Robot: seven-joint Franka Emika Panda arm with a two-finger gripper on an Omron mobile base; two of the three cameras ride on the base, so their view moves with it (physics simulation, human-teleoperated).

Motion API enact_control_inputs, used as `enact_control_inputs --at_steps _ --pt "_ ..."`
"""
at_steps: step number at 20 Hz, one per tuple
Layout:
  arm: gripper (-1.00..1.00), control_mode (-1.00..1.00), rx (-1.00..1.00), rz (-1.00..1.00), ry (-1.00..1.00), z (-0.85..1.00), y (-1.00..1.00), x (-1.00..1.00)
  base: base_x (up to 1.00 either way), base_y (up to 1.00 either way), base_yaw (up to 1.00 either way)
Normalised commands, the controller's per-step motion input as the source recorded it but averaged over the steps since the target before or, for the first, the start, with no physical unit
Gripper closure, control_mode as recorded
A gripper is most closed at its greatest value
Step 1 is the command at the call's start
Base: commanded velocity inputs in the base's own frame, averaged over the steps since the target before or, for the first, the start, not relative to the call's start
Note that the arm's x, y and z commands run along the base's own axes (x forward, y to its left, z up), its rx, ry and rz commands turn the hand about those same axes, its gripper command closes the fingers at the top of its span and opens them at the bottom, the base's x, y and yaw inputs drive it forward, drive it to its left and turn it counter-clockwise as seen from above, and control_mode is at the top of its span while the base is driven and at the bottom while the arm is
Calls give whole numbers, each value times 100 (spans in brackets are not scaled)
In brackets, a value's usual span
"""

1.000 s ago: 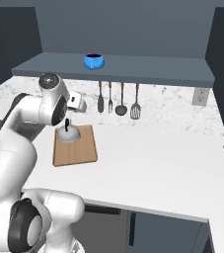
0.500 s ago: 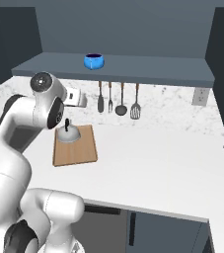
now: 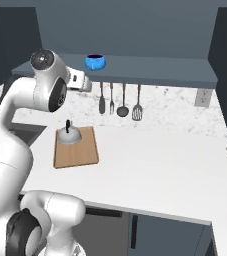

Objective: Pick the kettle from the counter and place it on the tray. Then pick the mug from the cabinet and place it on the tray. Then close the cabinet doors.

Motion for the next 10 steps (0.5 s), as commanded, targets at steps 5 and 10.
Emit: enact_control_inputs --at_steps 5,10 --pt "-100 -100 0 0 0 46 -19 9 0 0 0" --pt "-100 -100 0 0 0 30 -23 19 0 0 0"
